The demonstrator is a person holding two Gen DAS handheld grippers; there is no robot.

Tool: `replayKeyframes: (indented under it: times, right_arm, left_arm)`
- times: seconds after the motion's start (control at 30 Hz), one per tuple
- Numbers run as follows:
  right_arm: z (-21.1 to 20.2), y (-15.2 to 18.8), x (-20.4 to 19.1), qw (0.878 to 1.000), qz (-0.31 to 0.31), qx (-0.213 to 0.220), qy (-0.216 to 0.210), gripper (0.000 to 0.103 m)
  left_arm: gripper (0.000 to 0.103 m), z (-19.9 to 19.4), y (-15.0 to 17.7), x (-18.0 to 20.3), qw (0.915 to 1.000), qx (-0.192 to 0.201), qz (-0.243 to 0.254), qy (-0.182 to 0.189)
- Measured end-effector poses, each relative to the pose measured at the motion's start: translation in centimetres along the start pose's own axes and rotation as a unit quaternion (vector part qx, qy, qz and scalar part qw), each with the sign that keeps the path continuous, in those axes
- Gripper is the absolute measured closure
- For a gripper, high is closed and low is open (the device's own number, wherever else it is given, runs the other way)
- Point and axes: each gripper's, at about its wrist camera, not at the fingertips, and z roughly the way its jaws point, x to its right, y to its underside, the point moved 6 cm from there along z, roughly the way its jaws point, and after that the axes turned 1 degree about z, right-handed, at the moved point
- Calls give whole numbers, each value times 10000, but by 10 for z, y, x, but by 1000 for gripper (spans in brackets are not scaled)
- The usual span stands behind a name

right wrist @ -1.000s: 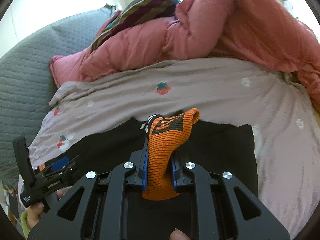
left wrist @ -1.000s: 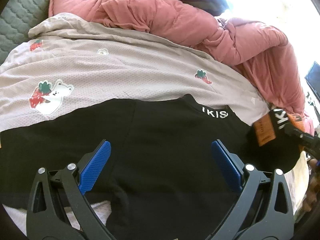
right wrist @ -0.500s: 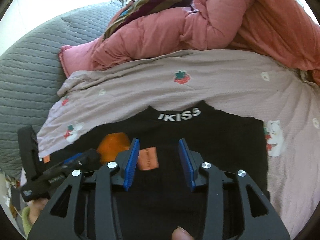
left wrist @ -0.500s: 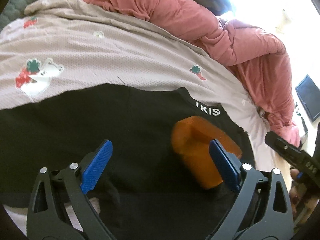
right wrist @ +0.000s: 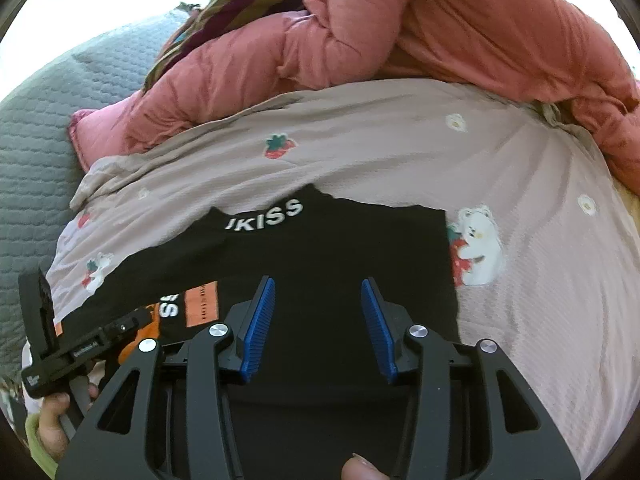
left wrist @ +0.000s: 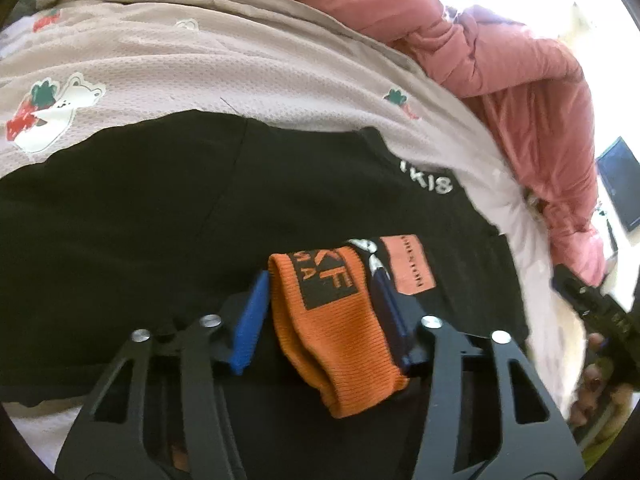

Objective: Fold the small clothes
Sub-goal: 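Grasp the other orange cuff with the left gripper, fold it across, release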

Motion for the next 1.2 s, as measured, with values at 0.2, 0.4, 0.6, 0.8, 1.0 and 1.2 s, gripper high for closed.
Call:
replayKeyframes:
  times: [0.2,0.4,0.6,0.8,1.0,1.2]
  right_arm:
    - [-2,1,18,9998,140,50,106,59]
    - [-2,4,40,9994,285,49,194,59]
    - [2,8,44,9993,261,13,277,59]
    - [4,11,35,9995,-3,44,326,59]
    - [14,20,9,9990,-410,-99,156,59]
    - [27,34,-12,9951,-919,-355,126,57]
  left_arm:
    - [96,-2,3,16,9984,301,465,-70]
    - [96,-38,-21,24,9897,1074,928,-193]
    - [84,-24,-19,3,9931,662,831,-506]
    - [81,-51,-32,-20,9927,992,448,-526]
    - [81,-52,-24,4,9918,868,849,-394]
    - [75,-8,6,16,9924,11,1136,-476]
